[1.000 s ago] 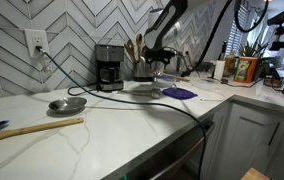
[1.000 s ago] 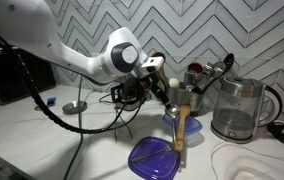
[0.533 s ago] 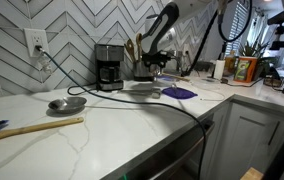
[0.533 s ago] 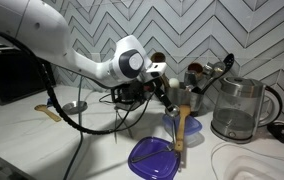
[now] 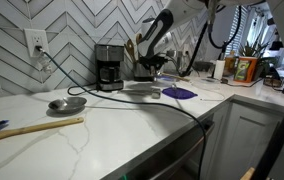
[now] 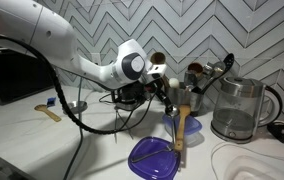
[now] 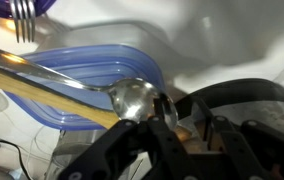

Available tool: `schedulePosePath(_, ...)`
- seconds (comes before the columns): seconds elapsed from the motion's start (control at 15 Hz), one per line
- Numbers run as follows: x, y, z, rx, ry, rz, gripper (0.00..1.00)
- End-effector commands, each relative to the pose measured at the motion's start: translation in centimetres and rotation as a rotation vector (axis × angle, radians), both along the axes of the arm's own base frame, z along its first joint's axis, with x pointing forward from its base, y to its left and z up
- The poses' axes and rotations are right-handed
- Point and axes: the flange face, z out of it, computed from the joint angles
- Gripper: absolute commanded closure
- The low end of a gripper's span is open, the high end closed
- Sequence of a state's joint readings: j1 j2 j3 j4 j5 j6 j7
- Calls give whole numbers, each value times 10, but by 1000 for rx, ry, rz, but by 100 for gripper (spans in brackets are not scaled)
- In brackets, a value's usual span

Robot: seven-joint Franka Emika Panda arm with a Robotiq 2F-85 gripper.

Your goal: Pick up the metallic cooking spoon from the blue lid and put it in the utensil holding bucket

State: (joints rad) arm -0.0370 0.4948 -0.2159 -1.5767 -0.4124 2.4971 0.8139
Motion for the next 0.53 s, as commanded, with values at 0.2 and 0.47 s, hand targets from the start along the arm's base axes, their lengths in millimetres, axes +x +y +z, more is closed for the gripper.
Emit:
schedulePosePath(0.2, 3, 3, 3, -48, 45, 5, 97)
schedulePosePath(0.47, 1, 6, 13, -68, 81, 3, 98)
